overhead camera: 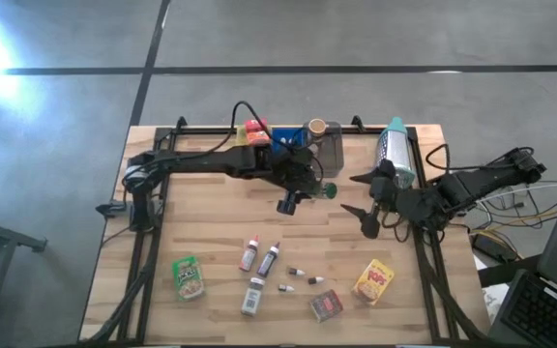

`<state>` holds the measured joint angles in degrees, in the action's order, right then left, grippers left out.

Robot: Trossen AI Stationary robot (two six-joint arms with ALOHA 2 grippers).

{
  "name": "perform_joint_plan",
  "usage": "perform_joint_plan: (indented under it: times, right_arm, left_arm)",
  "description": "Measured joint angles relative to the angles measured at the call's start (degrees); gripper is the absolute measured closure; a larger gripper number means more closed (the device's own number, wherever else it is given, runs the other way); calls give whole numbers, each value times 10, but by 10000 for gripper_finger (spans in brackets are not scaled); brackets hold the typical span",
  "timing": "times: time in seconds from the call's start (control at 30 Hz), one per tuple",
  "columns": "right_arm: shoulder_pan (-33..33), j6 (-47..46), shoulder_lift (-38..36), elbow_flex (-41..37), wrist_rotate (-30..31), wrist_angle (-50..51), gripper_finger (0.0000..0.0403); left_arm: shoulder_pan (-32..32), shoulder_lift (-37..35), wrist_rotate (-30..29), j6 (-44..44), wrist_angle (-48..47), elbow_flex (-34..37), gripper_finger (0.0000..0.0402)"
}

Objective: Pick & Place Kitchen Items
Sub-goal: Put the green seasoning bottle into the black bin

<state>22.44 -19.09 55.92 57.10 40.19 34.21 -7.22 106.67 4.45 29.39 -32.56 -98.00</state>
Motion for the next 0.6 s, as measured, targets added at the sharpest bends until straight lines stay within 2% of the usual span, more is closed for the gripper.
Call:
perform_joint_plan:
  times: [0.33, 0.6]
  right_arm:
    - [-35, 16, 33, 0, -4, -10, 57]
    - [-52, 48, 68, 20, -32, -32, 80]
  left_arm:
    - [10, 0, 0, -1, 11, -22, 193]
    - [11, 0, 0, -1, 11, -23, 192]
